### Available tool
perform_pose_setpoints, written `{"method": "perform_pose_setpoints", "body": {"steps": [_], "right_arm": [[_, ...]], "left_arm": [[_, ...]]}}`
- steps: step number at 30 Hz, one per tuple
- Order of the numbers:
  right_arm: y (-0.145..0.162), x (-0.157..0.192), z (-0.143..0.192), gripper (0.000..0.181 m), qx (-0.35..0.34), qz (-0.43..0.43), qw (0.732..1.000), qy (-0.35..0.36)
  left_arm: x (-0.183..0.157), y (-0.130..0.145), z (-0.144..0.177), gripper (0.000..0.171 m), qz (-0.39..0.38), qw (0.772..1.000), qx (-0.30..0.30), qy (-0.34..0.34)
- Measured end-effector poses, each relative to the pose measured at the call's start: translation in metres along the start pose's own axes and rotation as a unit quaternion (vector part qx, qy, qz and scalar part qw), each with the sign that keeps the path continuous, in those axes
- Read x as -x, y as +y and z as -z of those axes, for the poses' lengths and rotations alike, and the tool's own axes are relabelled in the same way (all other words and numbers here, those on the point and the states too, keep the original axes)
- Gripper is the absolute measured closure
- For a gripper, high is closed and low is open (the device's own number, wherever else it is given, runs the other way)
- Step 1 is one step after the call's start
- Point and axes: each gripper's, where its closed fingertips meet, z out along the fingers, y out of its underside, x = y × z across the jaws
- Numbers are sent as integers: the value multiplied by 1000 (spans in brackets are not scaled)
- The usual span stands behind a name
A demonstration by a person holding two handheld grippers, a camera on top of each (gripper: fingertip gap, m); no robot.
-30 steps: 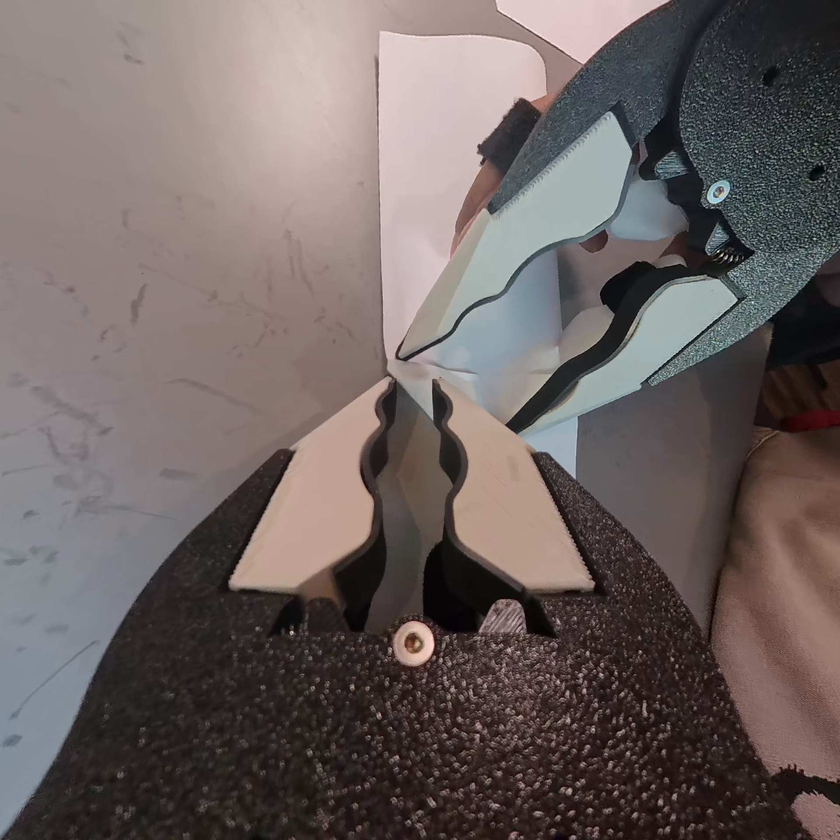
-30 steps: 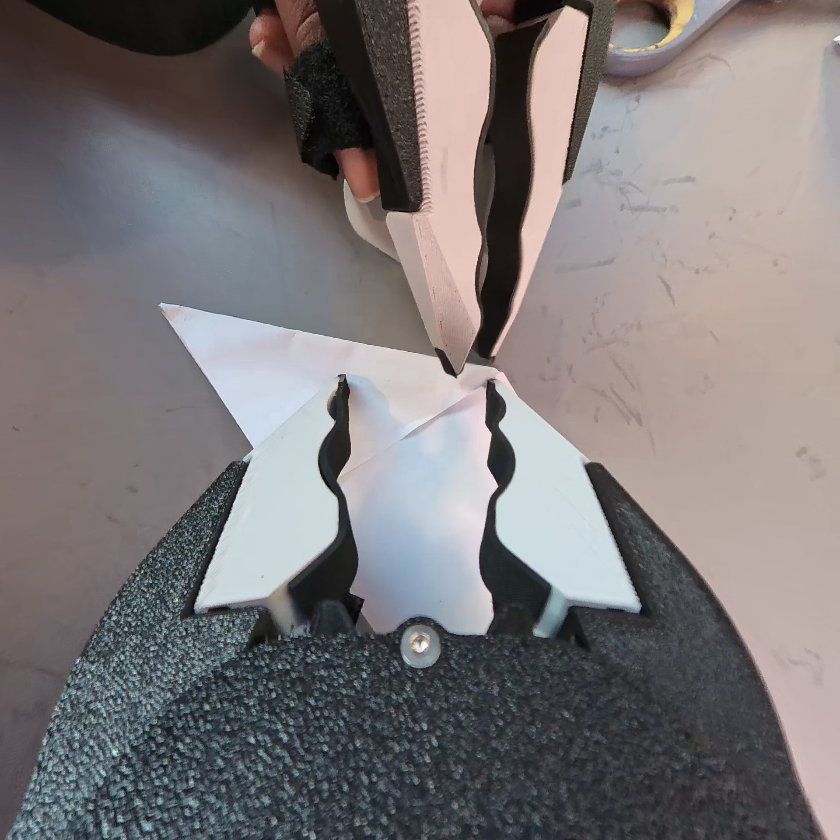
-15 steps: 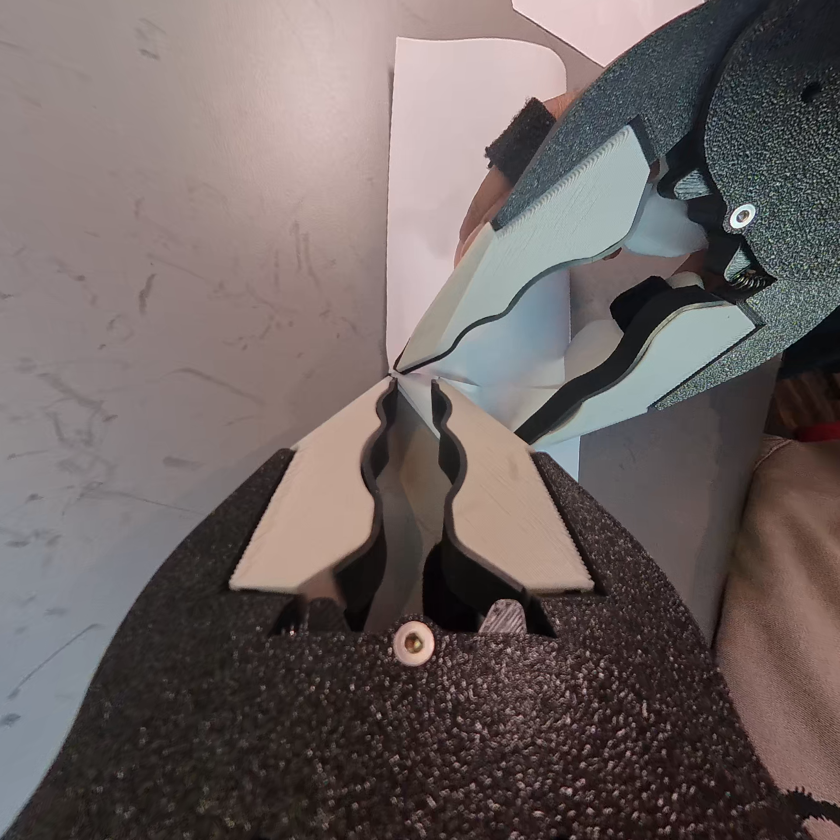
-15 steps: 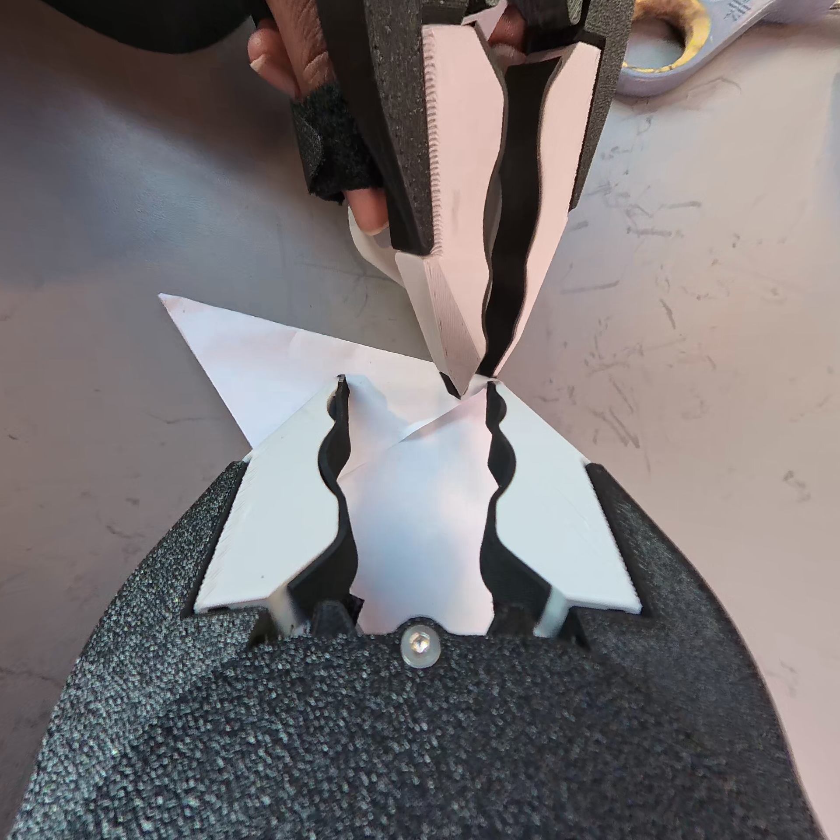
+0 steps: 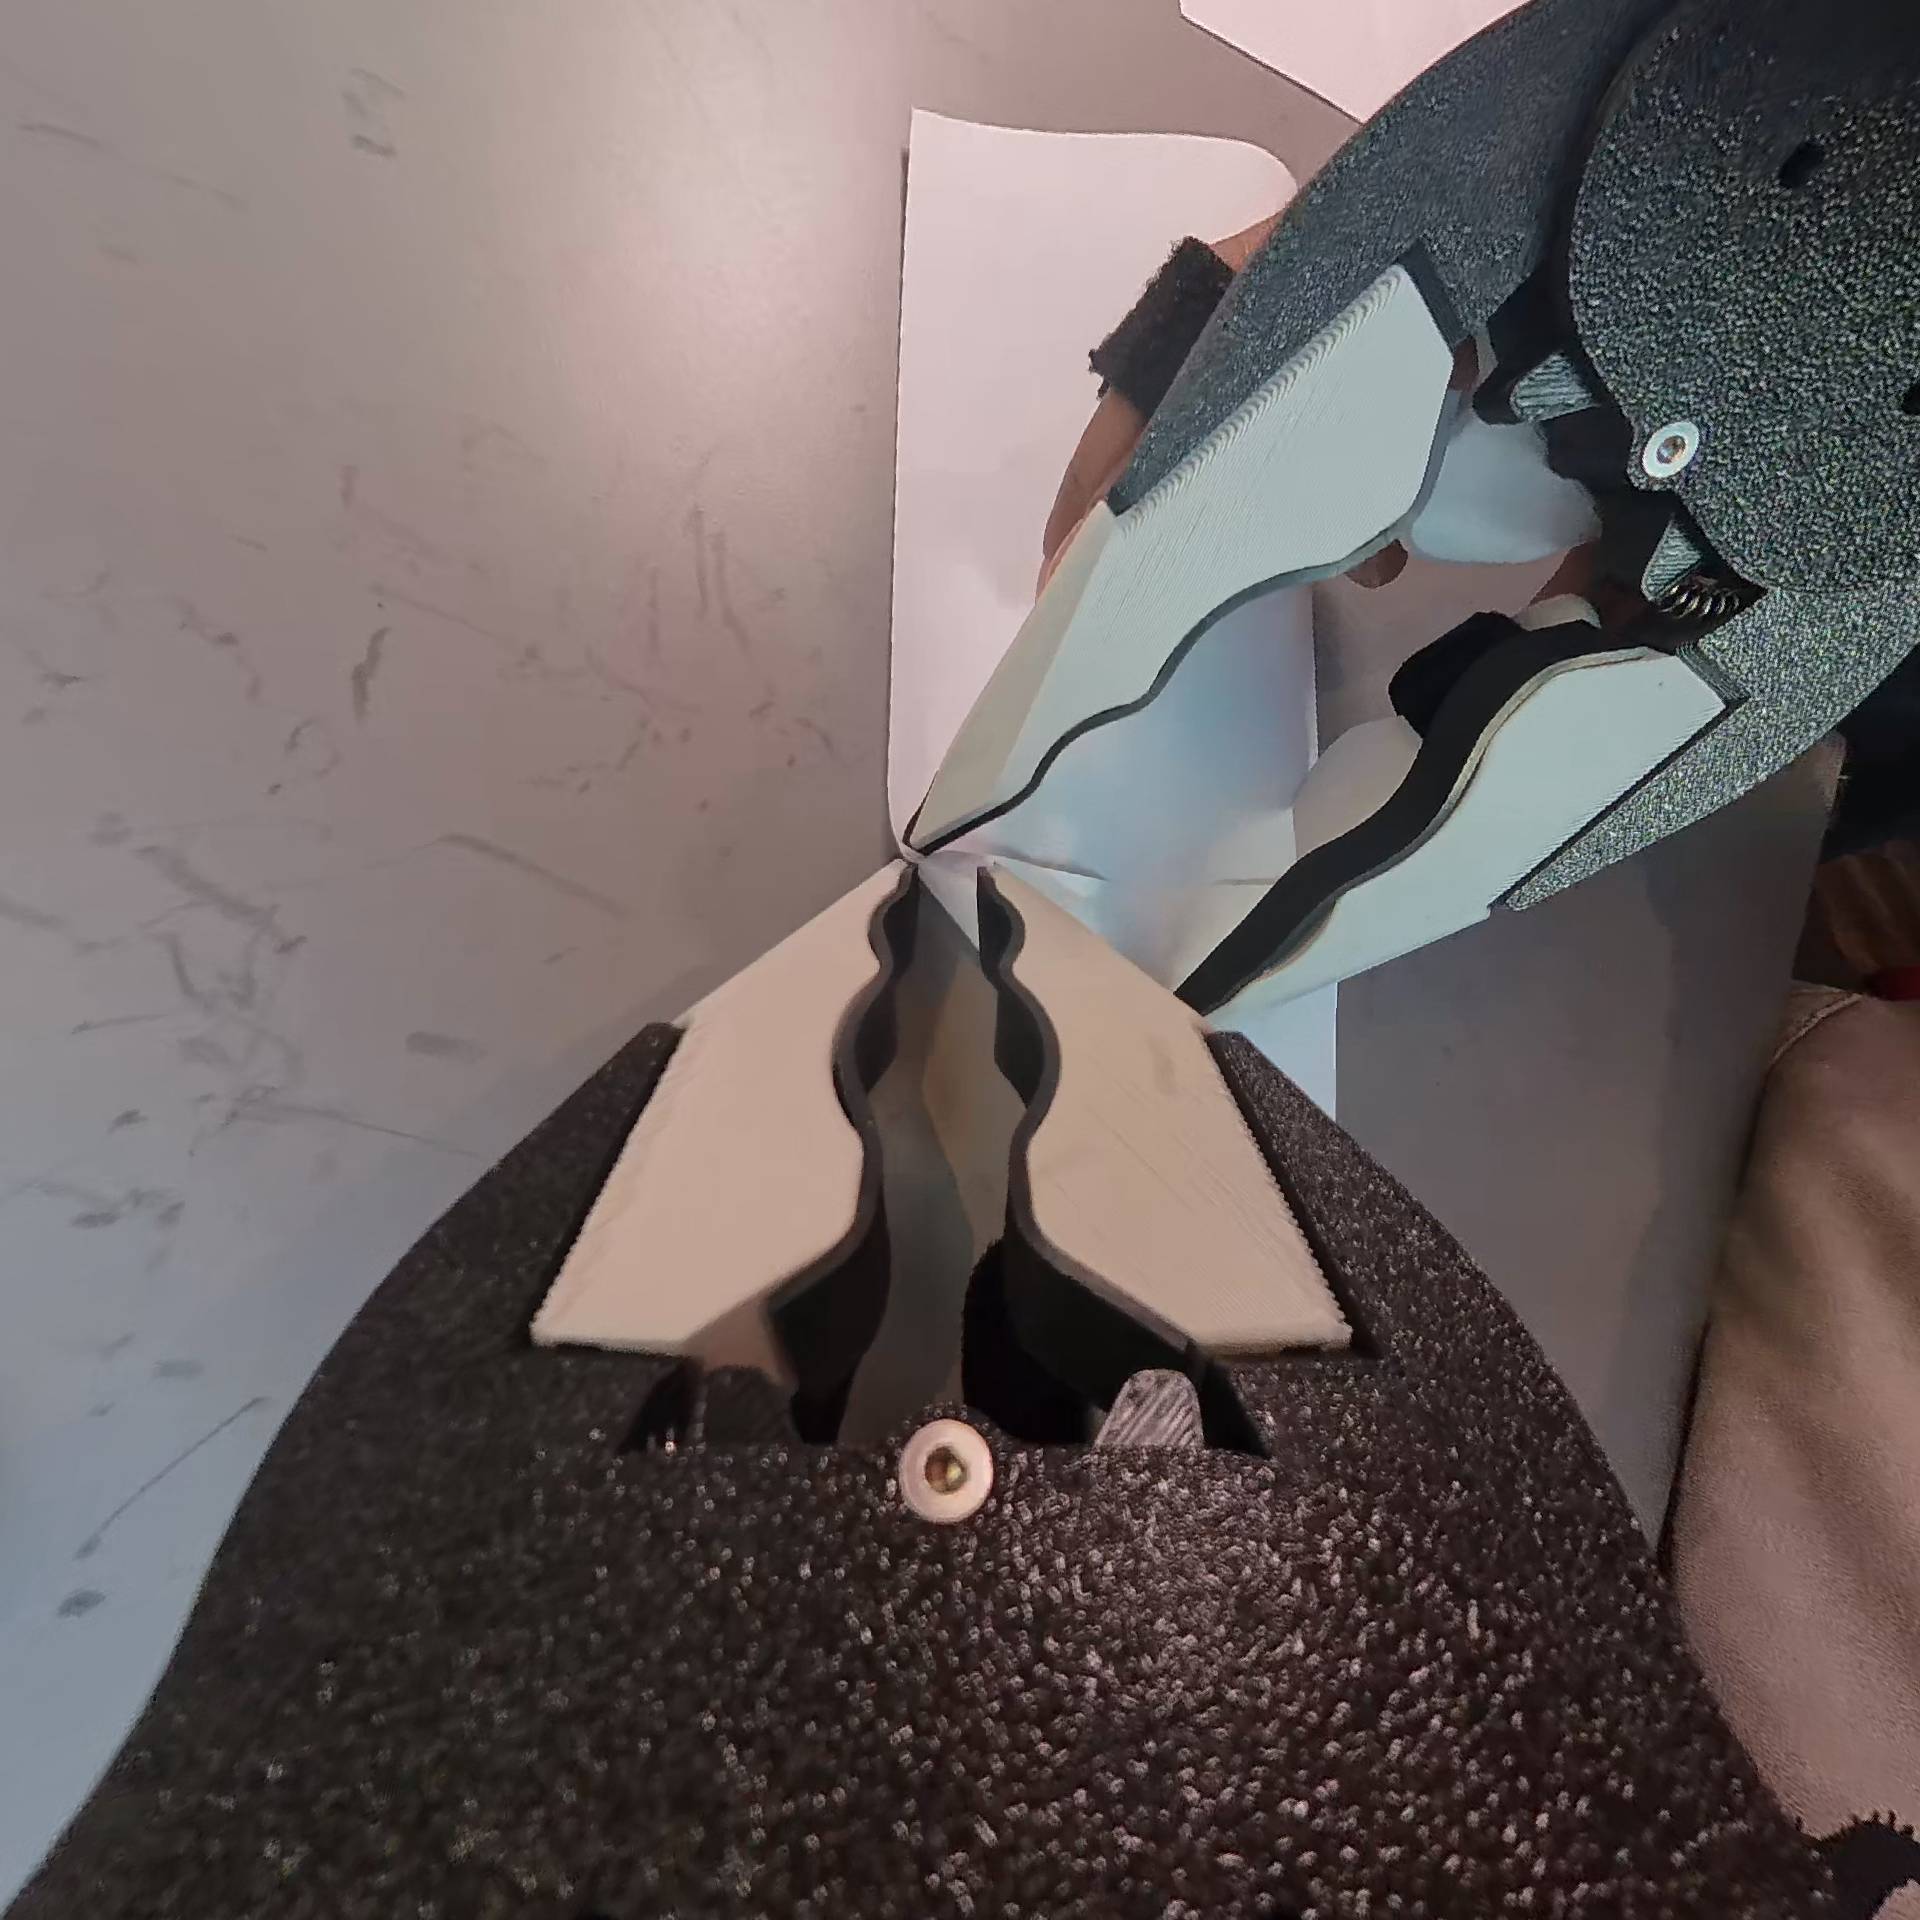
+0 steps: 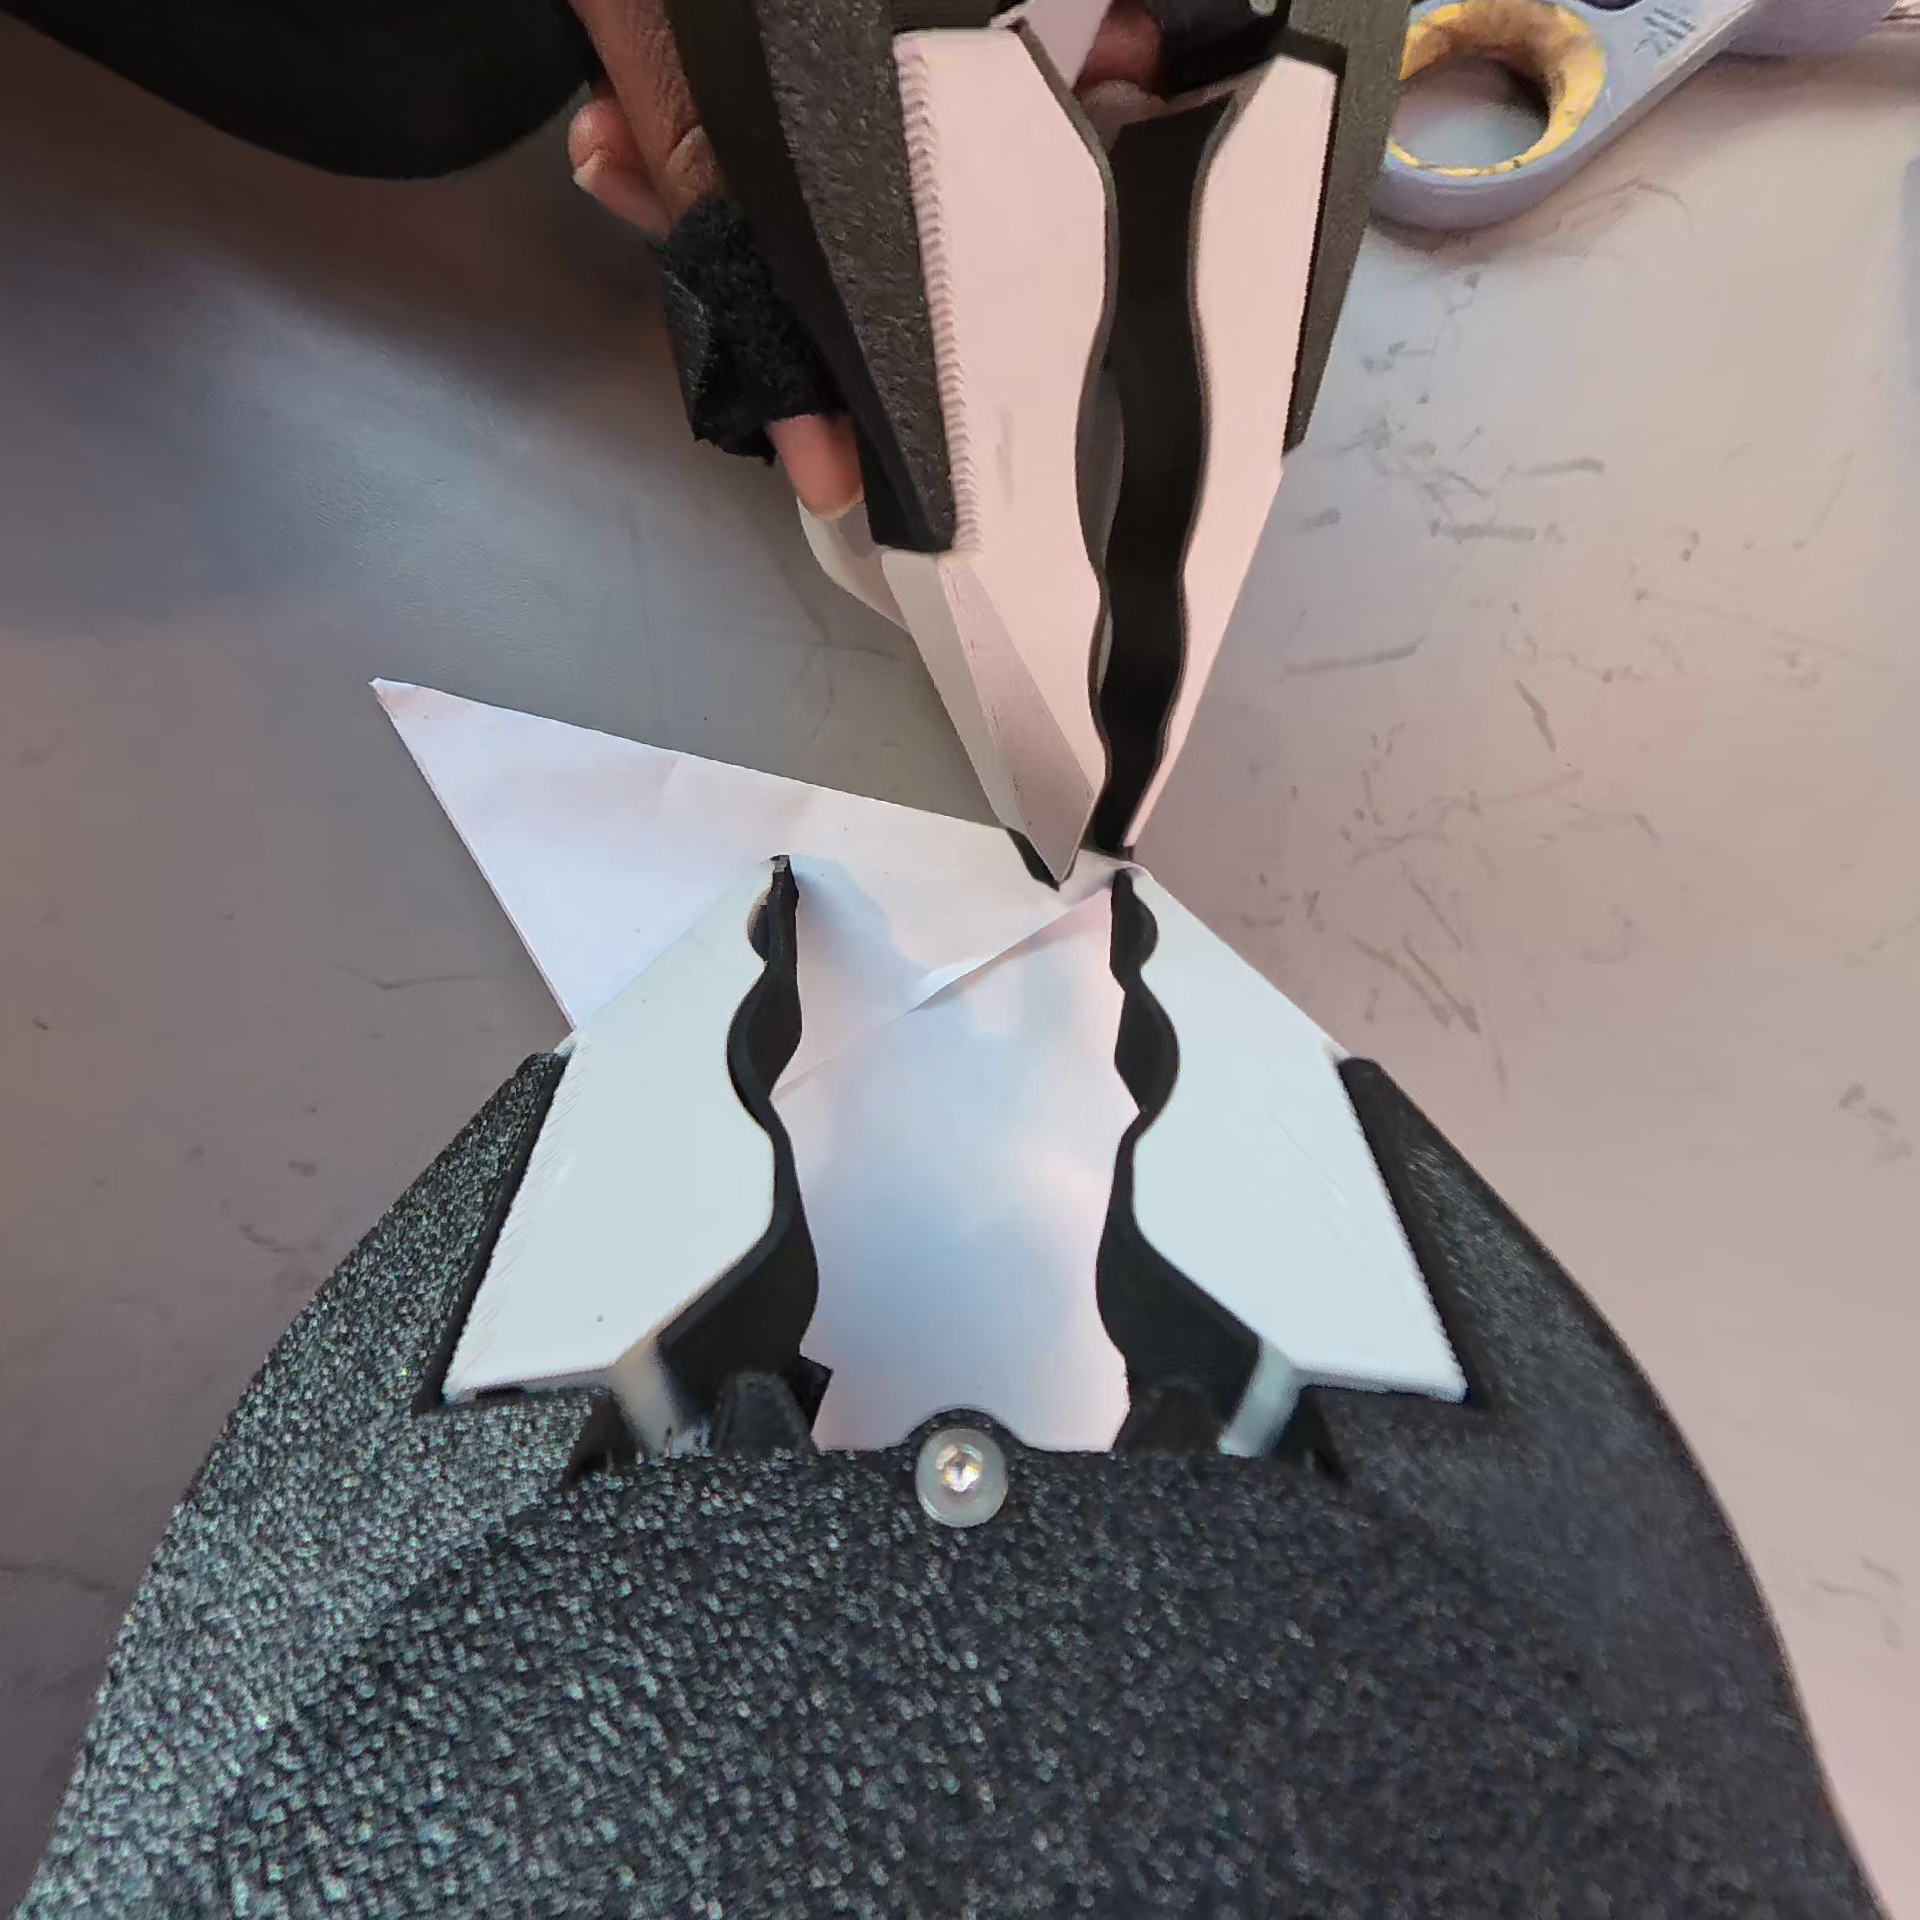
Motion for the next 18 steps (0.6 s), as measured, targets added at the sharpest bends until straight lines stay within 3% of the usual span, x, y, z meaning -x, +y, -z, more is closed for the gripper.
{"method": "perform_pose_setpoints", "body": {"steps": [12, 16, 18], "right_arm": [[-3, -6, 4, 120, -7, -32, 999, -1], [-16, -11, 13, 151, -37, -25, 999, 14], [-12, -18, 8, 160, -13, -22, 999, 33]], "left_arm": [[7, 4, 0, 171, -59, 995, 16, -74], [7, 4, 0, 171, -65, 995, 17, -80], [7, 4, 0, 171, -65, 995, 18, -79]]}}
